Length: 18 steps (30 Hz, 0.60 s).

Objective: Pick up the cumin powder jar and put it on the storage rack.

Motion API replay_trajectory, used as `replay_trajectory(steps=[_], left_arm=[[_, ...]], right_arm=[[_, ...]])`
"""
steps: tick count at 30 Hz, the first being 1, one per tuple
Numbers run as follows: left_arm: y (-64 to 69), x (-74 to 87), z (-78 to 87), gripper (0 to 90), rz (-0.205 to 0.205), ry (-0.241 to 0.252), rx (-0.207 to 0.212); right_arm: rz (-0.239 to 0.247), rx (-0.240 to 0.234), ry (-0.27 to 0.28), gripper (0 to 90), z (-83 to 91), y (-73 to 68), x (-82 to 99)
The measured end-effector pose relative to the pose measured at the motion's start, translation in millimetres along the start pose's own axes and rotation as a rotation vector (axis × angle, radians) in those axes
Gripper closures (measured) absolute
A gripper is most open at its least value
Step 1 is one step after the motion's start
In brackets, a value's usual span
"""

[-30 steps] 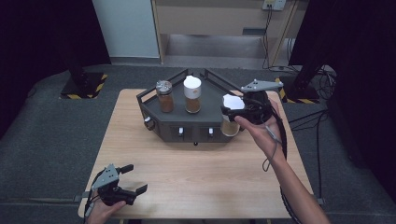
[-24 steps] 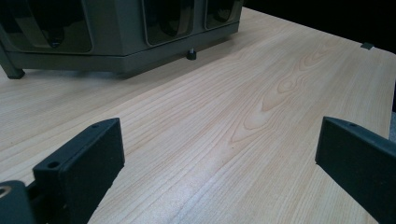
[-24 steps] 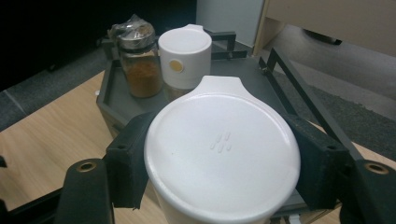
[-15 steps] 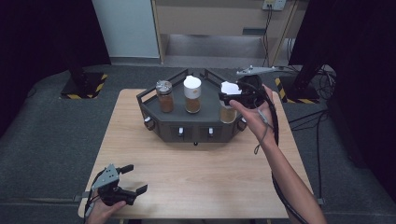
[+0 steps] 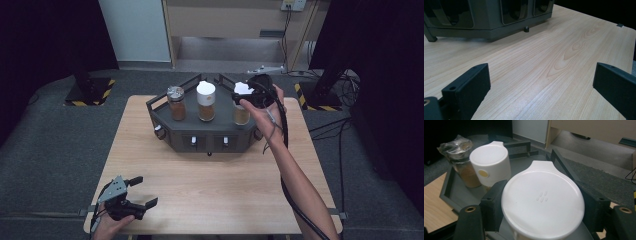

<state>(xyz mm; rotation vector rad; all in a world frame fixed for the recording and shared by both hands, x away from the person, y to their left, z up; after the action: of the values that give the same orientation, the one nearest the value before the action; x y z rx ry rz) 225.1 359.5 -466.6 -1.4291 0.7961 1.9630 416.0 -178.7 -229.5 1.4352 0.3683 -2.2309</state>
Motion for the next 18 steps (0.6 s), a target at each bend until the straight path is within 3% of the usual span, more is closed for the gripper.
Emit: replay_trajectory(steps=[9, 18], left_arm=[[-0.1, 0.0, -0.1, 0.3, -0.001, 0.000, 0.002], [-0.1, 0.2, -0.3, 0.3, 0.001, 0.000, 0.003]], right_arm=[[-0.001, 0.020, -0.010, 31.0, -25.3, 1.5, 2.4], [-0.025, 0.041, -0.005, 31.0, -37.8, 9.2, 9.0]])
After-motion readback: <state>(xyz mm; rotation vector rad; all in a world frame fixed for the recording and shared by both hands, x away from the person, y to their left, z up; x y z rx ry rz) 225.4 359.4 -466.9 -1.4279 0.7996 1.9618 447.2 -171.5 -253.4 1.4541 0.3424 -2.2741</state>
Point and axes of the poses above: each handheld gripper's, and its own axes: z roughly backward along the jaws, x roughly out of its underside, y roughly to its right, the point moved 3 cm from there along -z, roughly forward along the jaws, and after that the axes turned 7 degrees about y, right-handed, at the moved point
